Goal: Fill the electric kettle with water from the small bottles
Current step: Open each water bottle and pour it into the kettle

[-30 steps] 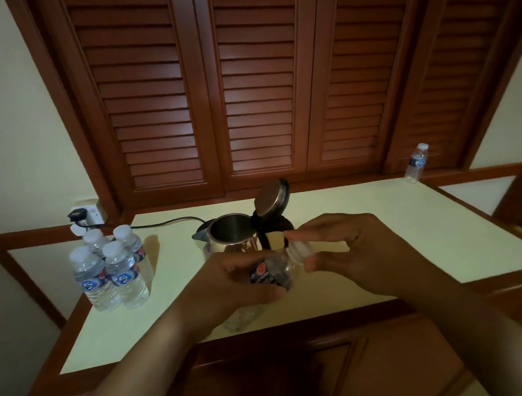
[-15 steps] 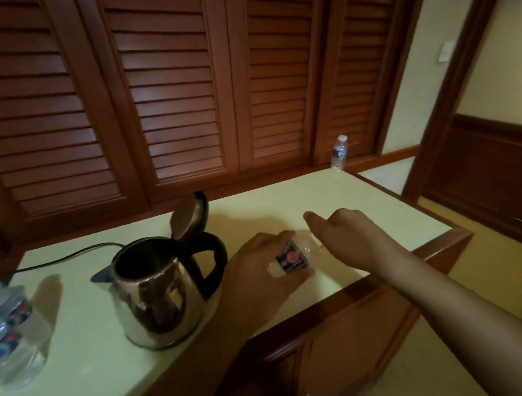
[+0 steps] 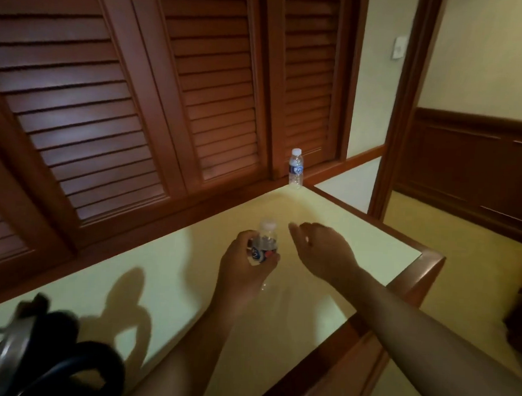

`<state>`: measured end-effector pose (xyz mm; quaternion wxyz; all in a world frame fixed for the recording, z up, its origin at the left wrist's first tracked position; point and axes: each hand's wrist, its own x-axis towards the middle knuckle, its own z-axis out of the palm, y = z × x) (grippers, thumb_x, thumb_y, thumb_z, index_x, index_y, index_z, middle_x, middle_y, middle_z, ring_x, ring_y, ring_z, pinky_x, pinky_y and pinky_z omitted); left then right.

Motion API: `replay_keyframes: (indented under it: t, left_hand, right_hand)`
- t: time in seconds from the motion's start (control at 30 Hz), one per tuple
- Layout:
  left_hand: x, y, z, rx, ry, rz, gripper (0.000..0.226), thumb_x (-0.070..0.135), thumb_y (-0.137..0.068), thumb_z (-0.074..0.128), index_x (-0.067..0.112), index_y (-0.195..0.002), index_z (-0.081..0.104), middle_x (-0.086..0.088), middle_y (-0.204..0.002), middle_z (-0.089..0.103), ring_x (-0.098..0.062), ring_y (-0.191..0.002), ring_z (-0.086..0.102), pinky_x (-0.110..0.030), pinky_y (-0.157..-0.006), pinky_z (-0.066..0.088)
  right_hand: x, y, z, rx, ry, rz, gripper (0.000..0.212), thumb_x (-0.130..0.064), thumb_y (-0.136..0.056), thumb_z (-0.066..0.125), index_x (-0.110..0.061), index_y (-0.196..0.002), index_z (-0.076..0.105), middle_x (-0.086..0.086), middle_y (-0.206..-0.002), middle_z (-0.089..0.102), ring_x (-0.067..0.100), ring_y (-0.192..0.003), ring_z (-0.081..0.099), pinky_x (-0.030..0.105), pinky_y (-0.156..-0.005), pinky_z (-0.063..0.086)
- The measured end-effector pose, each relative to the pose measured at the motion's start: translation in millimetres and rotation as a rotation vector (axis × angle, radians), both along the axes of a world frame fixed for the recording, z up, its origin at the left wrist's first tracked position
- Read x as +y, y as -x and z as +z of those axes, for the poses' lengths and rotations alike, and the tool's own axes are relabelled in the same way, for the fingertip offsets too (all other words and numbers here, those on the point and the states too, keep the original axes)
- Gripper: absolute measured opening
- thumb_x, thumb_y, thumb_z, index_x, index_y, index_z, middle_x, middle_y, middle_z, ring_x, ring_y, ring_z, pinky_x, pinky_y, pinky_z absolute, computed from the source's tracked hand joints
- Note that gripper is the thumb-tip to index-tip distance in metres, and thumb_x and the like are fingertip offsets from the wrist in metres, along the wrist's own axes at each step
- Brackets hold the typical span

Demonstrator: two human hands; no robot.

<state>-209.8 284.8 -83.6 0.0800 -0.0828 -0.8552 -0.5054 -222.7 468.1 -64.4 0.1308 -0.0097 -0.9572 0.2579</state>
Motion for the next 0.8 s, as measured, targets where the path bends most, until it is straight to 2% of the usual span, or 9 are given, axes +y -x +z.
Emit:
replay_keyframes:
  t: [0.07,0.1,0.17,0.23,0.33,0.47,0.63,0.8]
  left_hand:
    - [15,24,-2,-0.021,-0.016,0.030,0.051,0.038,-0.085,0.083,0.028,-0.127,0.055,0.008,-0.122,0.065,-0.008,-0.102,0.065,-0.004,-0.069,0.049]
    - [22,35,-5,-0.025,-0.019,0.041,0.054,0.039,-0.085,0.083,0.027,-0.129,0.054,0.007,-0.123,0.064,-0.008,-0.102,0.065,-0.002,-0.066,0.048]
    - [37,56,-9,-0.026,-0.022,0.056,0.057,0.039,-0.086,0.082,0.026,-0.132,0.052,0.006,-0.126,0.063,-0.010,-0.105,0.065,0.000,-0.066,0.048]
    - [48,73,-13,-0.028,-0.013,0.066,0.057,0.039,-0.087,0.081,0.025,-0.133,0.052,0.006,-0.127,0.063,-0.011,-0.107,0.064,0.002,-0.067,0.047]
    - [64,101,-17,-0.020,0.001,0.101,0.055,0.038,-0.086,0.082,0.024,-0.131,0.052,0.006,-0.123,0.063,-0.013,-0.105,0.066,0.000,-0.066,0.049]
    - [78,131,-22,0.039,-0.014,0.129,0.051,0.035,-0.086,0.083,0.021,-0.126,0.054,0.005,-0.118,0.065,-0.015,-0.103,0.067,-0.001,-0.068,0.049]
    - [89,164,-19,0.016,-0.068,0.134,0.045,0.036,-0.090,0.079,0.027,-0.124,0.052,0.011,-0.117,0.067,-0.002,-0.098,0.066,0.001,-0.069,0.046]
    - [102,205,-20,0.011,-0.047,0.162,0.046,0.035,-0.090,0.079,0.025,-0.125,0.051,0.009,-0.115,0.069,0.002,-0.092,0.065,-0.002,-0.066,0.045]
  right_hand:
    - [18,25,-22,-0.109,-0.132,-0.021,0.060,-0.062,-0.102,0.025,-0.019,-0.120,0.064,0.000,-0.117,0.068,0.022,-0.106,0.064,0.041,-0.096,0.051]
    - [27,37,-33,-0.155,-0.185,-0.025,0.060,-0.061,-0.102,0.024,-0.018,-0.126,0.059,0.003,-0.128,0.064,0.024,-0.117,0.060,0.046,-0.106,0.045]
    - [40,59,-49,-0.237,-0.239,-0.022,0.062,-0.059,-0.103,0.023,-0.017,-0.142,0.047,0.006,-0.152,0.047,0.029,-0.142,0.040,0.053,-0.121,0.024]
    - [49,77,-57,-0.283,-0.262,-0.003,0.067,-0.060,-0.103,0.022,-0.017,-0.153,0.033,0.006,-0.164,0.027,0.030,-0.153,0.019,0.056,-0.124,0.010]
    - [61,103,-68,-0.304,-0.336,0.042,0.073,-0.062,-0.101,0.017,-0.017,-0.159,0.018,0.007,-0.169,0.011,0.030,-0.156,0.005,0.058,-0.124,0.004]
    - [72,114,-85,-0.308,-0.367,0.100,0.079,-0.066,-0.098,0.009,-0.018,-0.161,0.006,0.006,-0.170,0.002,0.029,-0.156,-0.003,0.057,-0.124,0.001]
    - [75,116,-96,-0.289,-0.329,0.117,0.082,-0.068,-0.096,0.005,-0.017,-0.161,0.001,0.006,-0.169,-0.003,0.027,-0.155,-0.009,0.055,-0.124,-0.005]
    - [76,121,-103,-0.265,-0.336,0.111,0.083,-0.069,-0.096,0.003,-0.017,-0.160,-0.001,0.007,-0.169,-0.004,0.026,-0.154,-0.012,0.055,-0.123,-0.010]
